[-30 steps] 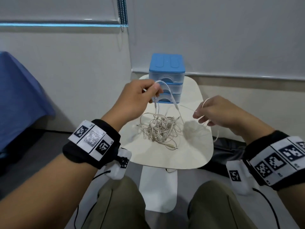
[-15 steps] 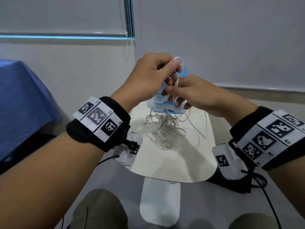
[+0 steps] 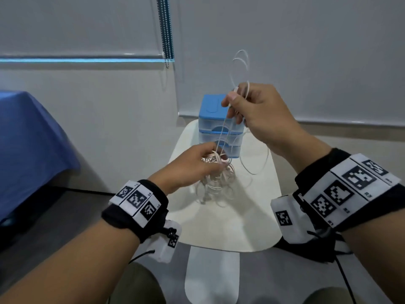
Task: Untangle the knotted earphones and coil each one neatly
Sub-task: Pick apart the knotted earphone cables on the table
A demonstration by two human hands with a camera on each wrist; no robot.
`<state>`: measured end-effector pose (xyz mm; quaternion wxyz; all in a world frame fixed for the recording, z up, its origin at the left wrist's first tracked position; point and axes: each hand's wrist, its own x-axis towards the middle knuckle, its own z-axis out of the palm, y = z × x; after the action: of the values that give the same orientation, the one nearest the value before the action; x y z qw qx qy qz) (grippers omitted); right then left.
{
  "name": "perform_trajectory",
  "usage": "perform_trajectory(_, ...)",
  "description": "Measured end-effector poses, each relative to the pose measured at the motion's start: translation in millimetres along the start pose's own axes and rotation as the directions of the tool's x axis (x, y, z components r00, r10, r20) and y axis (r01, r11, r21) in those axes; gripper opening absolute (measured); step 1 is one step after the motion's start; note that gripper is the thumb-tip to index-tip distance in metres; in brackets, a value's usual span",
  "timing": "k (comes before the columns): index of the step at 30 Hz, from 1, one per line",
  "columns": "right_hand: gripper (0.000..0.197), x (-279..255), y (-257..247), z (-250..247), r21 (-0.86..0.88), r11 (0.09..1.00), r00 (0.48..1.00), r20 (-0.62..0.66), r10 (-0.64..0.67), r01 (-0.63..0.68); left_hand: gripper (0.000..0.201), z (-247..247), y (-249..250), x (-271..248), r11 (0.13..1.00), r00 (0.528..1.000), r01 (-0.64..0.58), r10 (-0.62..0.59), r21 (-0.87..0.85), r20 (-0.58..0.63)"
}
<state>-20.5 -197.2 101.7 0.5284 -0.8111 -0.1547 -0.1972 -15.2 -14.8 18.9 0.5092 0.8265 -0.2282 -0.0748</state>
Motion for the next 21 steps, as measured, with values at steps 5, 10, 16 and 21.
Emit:
perform_trajectory(5, 0.023, 7, 32, -12, -0.026, 0.991, 0.925, -0.363, 0.110, -0.128, 0.026, -6, -3, -1, 1.000, 0.998, 0.019, -0.019, 0.007, -0.068)
perform_trajectory(10, 0.028, -9, 74, -16, -0.126, 0.948, 0.906, -0.352, 0.234, -0.293, 0.021, -11, -9, 2, 0.989, 0.972, 0.114, -0.091, 0.097, -0.216)
perform_trajectory(16, 0.019, -15, 90, -29, -0.148, 0.926, 0.905, -0.312, 0.288, -0.346, 0.021, -18, -18, 8, 0.983, 0.944, 0.176, -0.151, 0.060, -0.292)
perform_trajectory(21, 0.034, -18, 85, -26, -0.491, 0.742, 0.804, 0.129, 0.580, -0.457, 0.025, -20, -13, 15, 0.986, 0.931, 0.151, -0.120, 0.064, -0.344)
